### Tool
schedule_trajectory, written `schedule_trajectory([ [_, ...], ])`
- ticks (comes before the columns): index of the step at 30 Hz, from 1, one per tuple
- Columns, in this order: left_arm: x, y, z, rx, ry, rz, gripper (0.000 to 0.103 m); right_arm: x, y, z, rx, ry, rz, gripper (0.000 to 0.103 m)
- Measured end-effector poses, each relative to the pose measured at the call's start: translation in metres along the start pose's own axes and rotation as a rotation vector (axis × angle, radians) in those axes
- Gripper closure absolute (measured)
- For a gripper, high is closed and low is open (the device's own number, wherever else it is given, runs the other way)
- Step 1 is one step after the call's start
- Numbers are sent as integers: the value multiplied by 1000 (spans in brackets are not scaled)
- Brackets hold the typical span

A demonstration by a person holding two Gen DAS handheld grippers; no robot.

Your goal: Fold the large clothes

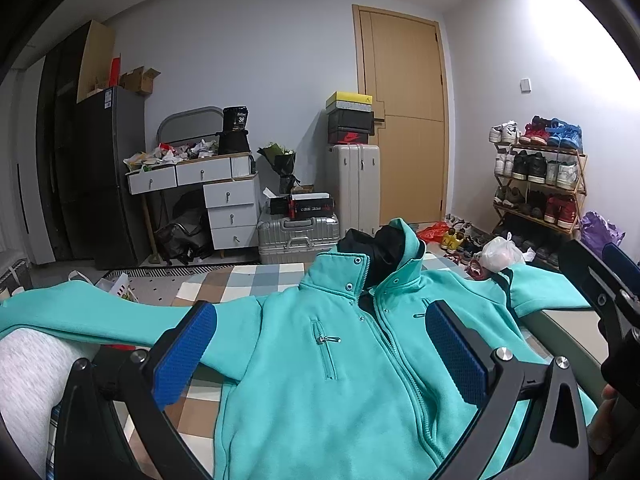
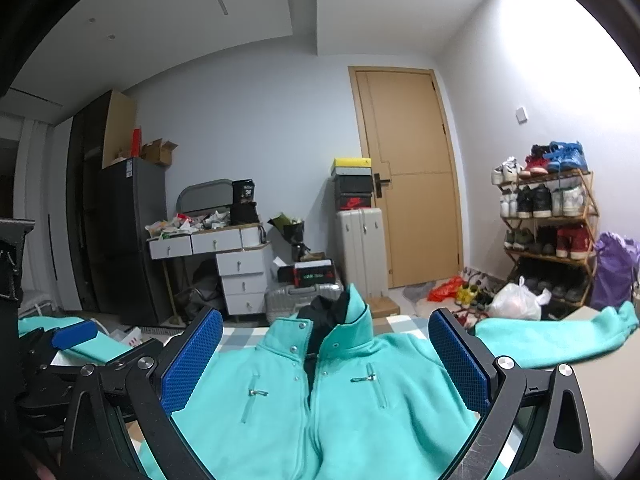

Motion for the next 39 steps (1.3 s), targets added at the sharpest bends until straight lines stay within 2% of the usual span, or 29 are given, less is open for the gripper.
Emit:
schedule_trajectory([
  [39, 3, -1, -2, 3, 5, 15, 1, -1, 0, 4, -8, 0, 4, 0],
])
Point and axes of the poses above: each gripper's, at about its wrist camera, not at the fingertips, and y roughly the way its jaws point, x to its right, z to its top, the point moved 1 cm from there along y, roughly the way its jaws point, and after that the axes turned 3 degrees about -x, right-handed, at the moved point
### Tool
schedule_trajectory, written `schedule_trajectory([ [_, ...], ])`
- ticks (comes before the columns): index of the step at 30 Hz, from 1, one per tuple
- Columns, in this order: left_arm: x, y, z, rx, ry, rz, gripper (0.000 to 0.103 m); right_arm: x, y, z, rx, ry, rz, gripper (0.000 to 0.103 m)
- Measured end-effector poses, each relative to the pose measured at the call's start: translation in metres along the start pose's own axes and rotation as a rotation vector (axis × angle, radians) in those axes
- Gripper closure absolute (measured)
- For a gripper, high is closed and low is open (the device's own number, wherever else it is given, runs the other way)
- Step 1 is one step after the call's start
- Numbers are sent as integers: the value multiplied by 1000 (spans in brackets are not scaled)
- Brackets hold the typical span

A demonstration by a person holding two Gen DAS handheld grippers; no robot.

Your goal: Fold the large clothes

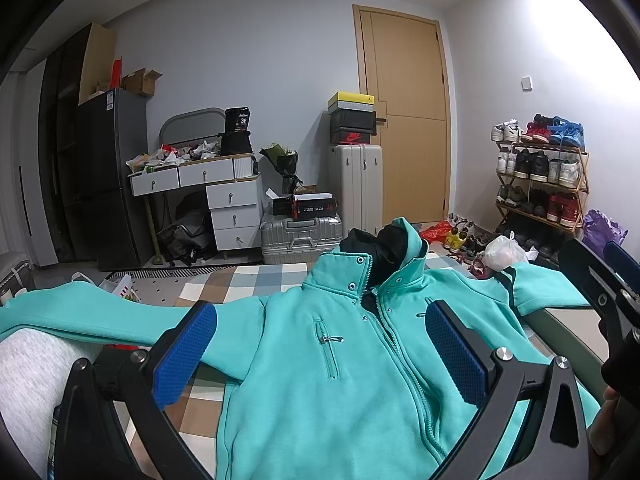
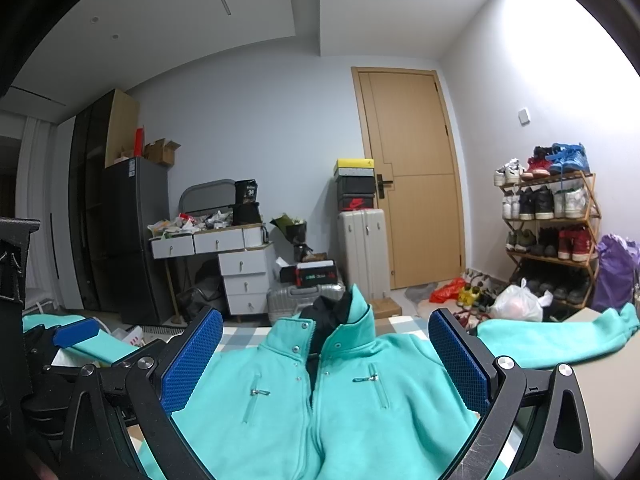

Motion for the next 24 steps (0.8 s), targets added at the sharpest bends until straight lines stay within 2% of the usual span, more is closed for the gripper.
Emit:
schedule_trajectory([
  [18, 1, 2, -1, -12, 5, 0, 1, -1, 1, -2, -16, 1, -17, 0],
  [24, 5, 10, -4, -48, 14, -10, 1, 14, 13, 2, -68, 60, -23, 0],
])
Point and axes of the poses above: each gripper's, at about its wrist camera, not at the fingertips, and y roughly the way its jaws point, x to its right, z to its top, the point moved 1 cm from there along y, roughly the way its jaws point, and after that the axes turned 3 degrees about -x, right-handed, at the moved point
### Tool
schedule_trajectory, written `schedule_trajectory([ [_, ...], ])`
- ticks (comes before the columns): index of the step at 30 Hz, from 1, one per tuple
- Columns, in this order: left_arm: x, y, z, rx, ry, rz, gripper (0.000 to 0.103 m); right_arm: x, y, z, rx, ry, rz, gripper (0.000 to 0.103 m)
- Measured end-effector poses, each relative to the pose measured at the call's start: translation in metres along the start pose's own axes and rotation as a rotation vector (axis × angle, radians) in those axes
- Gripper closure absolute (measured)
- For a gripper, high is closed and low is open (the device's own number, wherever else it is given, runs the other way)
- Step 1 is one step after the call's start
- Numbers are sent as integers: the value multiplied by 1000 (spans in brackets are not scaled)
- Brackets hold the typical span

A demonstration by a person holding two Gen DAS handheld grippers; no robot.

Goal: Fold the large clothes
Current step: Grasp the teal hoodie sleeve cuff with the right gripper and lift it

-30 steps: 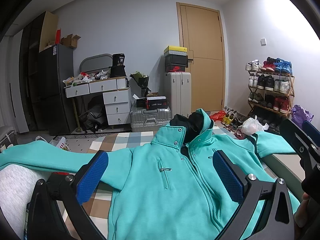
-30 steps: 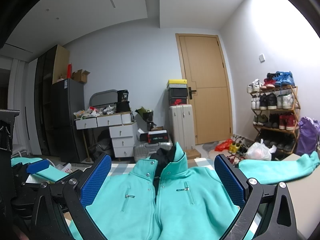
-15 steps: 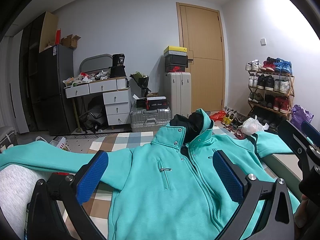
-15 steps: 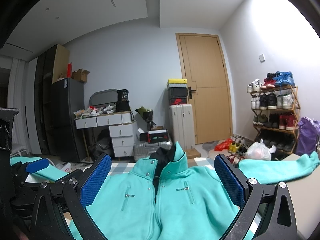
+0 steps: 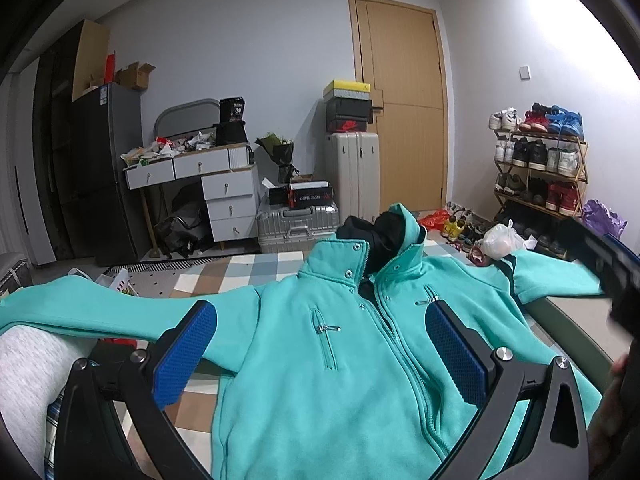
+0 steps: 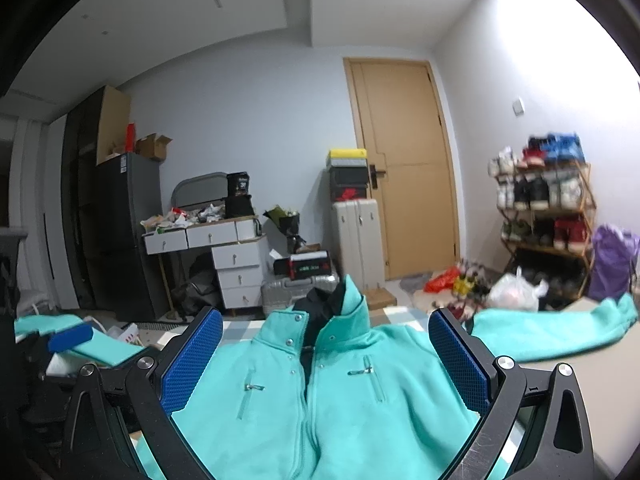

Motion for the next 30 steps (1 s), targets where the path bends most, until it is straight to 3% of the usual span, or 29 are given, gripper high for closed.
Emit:
schedule_trajectory([
  [4, 8, 4, -2, -23, 20, -26, 1, 54, 17, 12, -105, 94, -3, 0],
  [7, 16, 5, -5, -33, 41, -42, 1, 130, 30, 18, -221, 190, -87, 0],
  [9, 22, 6, -7, -42, 58, -51, 1, 191, 36, 17, -311, 247, -165, 0],
  [11, 28, 9, -8, -52, 79, -58, 1, 266, 36, 13, -388, 295, -313, 0],
  [15, 37, 16, -14, -81, 123, -55, 1, 379, 23, 11, -430, 362, -494, 0],
  [18, 42, 22, -18, -107, 158, -44, 1, 467, 14, 3, -445, 576, -490, 0],
  [20, 45, 26, -21, -121, 177, -32, 1, 506, 12, -6, -438, 726, -459, 2],
  [22, 48, 30, -23, -137, 192, -20, 1, 535, 14, -15, -433, 845, -418, 8],
  [30, 57, 42, -31, -167, 236, 30, 1, 571, 60, -16, -485, 822, -472, 13],
])
Point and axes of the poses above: each gripper's, at about its wrist camera, not at the fingertips, and y roughly the way its jaws point, x to its right, z to its top, the point moved 1 cm from there along y, roughly the way its jaws point, and after that the axes turned 3 degrees about -x, right-handed, at the moved point
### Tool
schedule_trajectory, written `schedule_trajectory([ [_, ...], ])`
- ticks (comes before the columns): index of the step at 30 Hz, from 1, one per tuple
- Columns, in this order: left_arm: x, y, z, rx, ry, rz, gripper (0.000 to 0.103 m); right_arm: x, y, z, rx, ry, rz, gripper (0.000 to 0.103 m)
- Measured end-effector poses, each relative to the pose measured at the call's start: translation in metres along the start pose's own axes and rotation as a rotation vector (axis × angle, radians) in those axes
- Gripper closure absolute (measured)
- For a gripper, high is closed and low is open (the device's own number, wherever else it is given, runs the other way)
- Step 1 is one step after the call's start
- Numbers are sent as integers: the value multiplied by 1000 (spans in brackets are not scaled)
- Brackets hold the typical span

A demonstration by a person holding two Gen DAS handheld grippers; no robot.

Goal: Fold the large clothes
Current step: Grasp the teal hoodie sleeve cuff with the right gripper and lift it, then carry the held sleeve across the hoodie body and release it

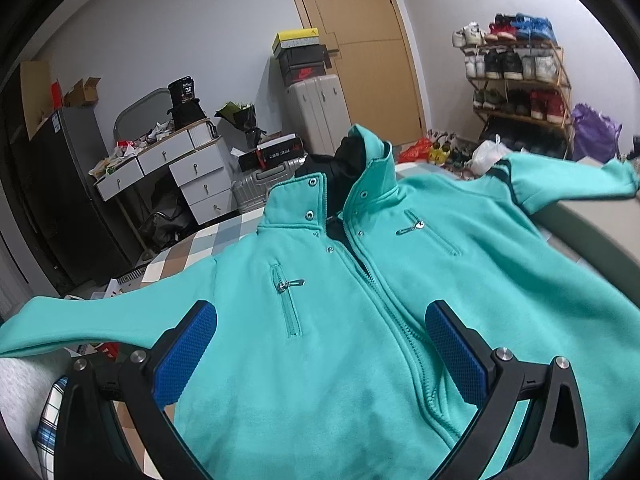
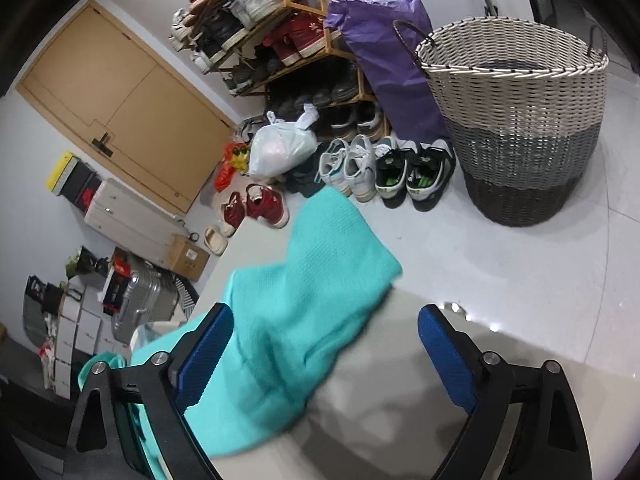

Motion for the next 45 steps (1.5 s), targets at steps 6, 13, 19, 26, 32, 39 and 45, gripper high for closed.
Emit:
schedule_trajectory([
  [6, 4, 3, -2, -18, 23, 18, 1, -21, 19, 4, 30, -90, -186, 68],
  [13, 5, -3, 2, -2, 25, 25, 1, -43, -10, 7, 175, -197, -206, 86],
  [19, -3, -8, 6, 24, -5, 29, 1, -92, -58, 27, 322, -250, -281, 87],
  [26, -26, -13, 8, 58, -51, 47, 1, -177, -99, 26, 414, -337, -221, 87],
  [32, -57, -23, 4, 81, -117, 81, 1, -283, -162, -10, 404, -433, 34, 87],
  [39, -110, -47, -8, 141, -229, 149, 1, -425, -193, -122, 235, -583, 337, 87],
  [45, -155, -60, -22, 181, -371, 190, 1, -518, -126, -281, -30, -742, 499, 87],
])
Point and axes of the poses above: each gripper's, at about its wrist camera, not at the fingertips, and y roughly the way its jaws point, x to its right, z to its top, the point moved 1 cm from there along y, roughly the way its jaws point, and after that the axes turned 3 degrees about -x, right-handed, at the moved point
